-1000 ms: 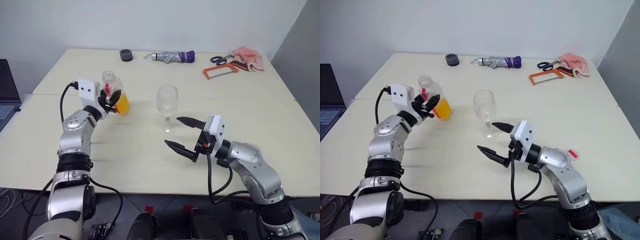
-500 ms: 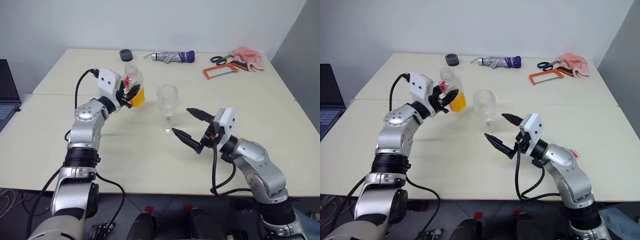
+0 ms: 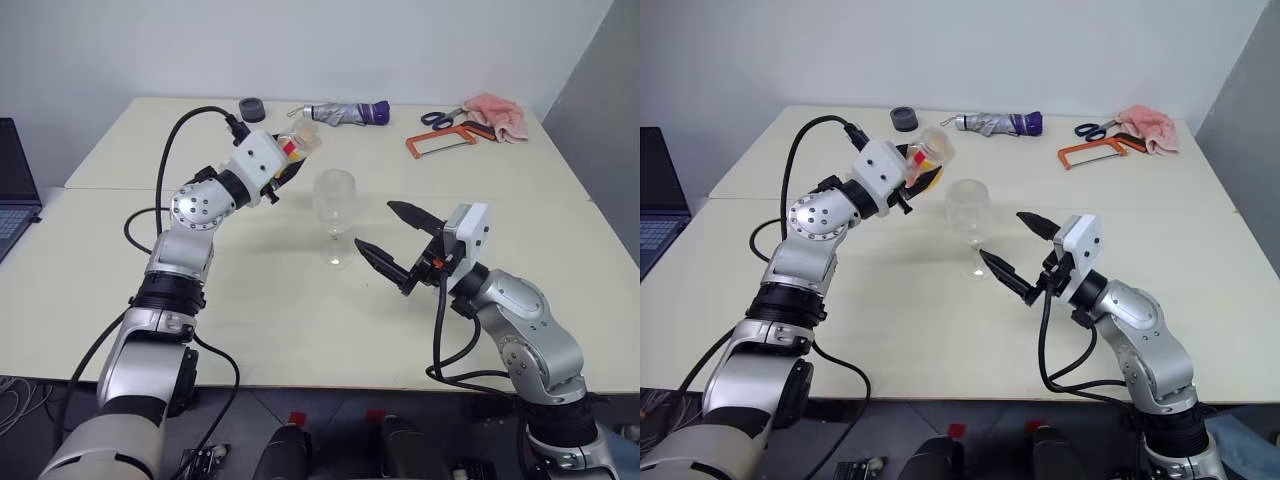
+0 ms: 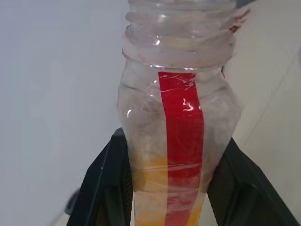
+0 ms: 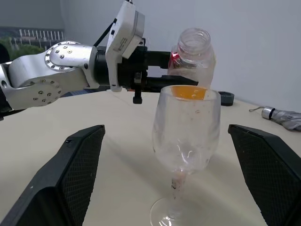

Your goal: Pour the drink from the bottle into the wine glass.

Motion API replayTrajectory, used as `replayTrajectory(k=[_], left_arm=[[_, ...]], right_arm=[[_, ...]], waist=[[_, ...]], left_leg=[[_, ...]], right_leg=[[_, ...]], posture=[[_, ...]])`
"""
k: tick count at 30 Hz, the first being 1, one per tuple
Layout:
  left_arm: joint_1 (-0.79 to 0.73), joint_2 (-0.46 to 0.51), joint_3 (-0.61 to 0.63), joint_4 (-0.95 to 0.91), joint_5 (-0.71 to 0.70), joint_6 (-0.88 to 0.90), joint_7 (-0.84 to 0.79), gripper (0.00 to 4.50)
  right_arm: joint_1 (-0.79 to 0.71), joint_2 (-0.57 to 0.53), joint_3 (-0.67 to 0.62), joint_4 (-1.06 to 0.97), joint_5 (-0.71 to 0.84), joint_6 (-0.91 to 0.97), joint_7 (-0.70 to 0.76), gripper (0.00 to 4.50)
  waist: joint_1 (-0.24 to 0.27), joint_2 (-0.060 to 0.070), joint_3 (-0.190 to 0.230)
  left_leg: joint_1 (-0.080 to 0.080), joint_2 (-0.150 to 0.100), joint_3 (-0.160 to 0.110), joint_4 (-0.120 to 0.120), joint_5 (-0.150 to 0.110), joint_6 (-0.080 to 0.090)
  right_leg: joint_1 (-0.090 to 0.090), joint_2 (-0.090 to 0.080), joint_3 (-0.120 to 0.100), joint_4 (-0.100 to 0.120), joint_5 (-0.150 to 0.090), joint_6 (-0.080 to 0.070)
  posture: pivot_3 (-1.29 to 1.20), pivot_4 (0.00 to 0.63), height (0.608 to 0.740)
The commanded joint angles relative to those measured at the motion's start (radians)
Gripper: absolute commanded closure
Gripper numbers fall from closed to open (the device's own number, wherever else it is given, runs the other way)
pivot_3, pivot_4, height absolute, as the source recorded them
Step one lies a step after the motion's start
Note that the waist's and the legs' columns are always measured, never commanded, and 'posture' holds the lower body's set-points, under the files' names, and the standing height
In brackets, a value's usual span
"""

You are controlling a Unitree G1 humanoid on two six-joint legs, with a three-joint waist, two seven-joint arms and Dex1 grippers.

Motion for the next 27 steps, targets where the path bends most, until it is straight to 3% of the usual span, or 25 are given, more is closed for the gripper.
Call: replayTrajectory(k=[1,12,27], left_arm=[[-0.064,0.036,-0.022,0.016,0.081,-0.153,0.063,2.81],[-0.134,0.108,-0.093,0.154,0.309,-0.4,0.261,2.82],[-0.184,0.15,-0.156,0.21,0.475,-0.468,0.435,2.82]], right_arm=[[-0.017,0.004,-0.006,-0.048,0.009,0.0,-0.014,0.0],[-0.021,0.002,-0.001,-0.045,0.009,-0.002,-0.021,0.0],[-0.019,-0.001,0.013,-0.059,0.013,0.016,-0.015,0.0]], waist=[[0.0,0.0,0.0],[0.0,0.0,0.0],[0.0,0.0,0.0]], left_leg=[[0.0,0.0,0.0,0.0,0.0,0.001],[0.0,-0.001,0.0,0.0,-0.001,0.002],[0.0,-0.001,0.001,0.0,-0.001,0.002]], right_leg=[[0.0,0.0,0.0,0.0,0.0,0.0],[0.0,0.0,0.0,0.0,0.0,0.0],[-0.001,0.0,0.0,0.0,0.0,0.0]], posture=[[0.0,0.15,0.74],[0.0,0.15,0.74],[0.0,0.15,0.74]])
